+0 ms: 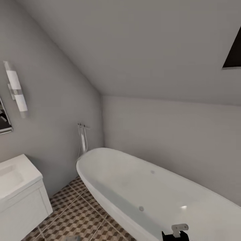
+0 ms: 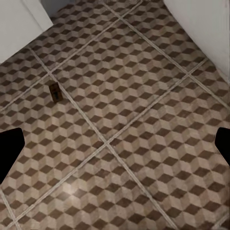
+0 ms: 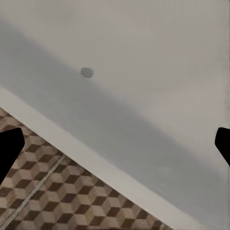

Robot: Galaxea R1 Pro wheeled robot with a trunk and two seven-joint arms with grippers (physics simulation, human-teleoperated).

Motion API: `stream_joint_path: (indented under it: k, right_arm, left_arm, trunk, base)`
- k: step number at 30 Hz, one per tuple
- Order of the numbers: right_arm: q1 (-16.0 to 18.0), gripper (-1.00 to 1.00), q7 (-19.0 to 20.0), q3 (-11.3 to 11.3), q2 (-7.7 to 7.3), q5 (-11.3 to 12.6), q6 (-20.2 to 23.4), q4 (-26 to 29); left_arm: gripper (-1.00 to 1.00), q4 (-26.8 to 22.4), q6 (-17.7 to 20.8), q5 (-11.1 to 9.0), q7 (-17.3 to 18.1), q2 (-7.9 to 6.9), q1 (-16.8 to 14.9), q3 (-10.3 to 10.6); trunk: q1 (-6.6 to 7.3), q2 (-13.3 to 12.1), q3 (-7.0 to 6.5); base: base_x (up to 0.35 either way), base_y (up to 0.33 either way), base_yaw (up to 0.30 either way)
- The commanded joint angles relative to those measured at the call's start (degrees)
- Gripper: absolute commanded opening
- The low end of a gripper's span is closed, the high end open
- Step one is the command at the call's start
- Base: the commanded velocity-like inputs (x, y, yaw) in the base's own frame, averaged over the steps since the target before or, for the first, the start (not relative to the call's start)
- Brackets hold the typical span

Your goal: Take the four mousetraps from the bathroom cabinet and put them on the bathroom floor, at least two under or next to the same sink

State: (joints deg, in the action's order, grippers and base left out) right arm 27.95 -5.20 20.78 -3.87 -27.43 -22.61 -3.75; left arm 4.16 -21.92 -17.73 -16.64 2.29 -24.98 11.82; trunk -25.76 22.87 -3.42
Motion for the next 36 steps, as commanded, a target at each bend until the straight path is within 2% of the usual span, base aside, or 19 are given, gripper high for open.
stream_joint_path:
  k: [1, 36]
  right_arm:
    - [0.1, 1.00, -0.4, 0.3, -0.03, -0.6, -0.3, -0.3]
    - [0.1, 1.00, -0.2, 0.3, -0.08, -0.6, -0.7, -0.3]
  left_arm:
    - [1.00, 0.2, -0.3, -0.3, -0.1, 0.05, -0.1, 0.5]
    - [1.00, 0.2, -0.3, -0.2, -0.1, -0.17, -0.1, 0.4]
  trunk:
    - [-0.03, 0.1, 0.00]
    - [-0.03, 0.1, -0.88]
  base:
    - [0.000, 0.000, -0.280]
    - [0.000, 0.000, -0.280]
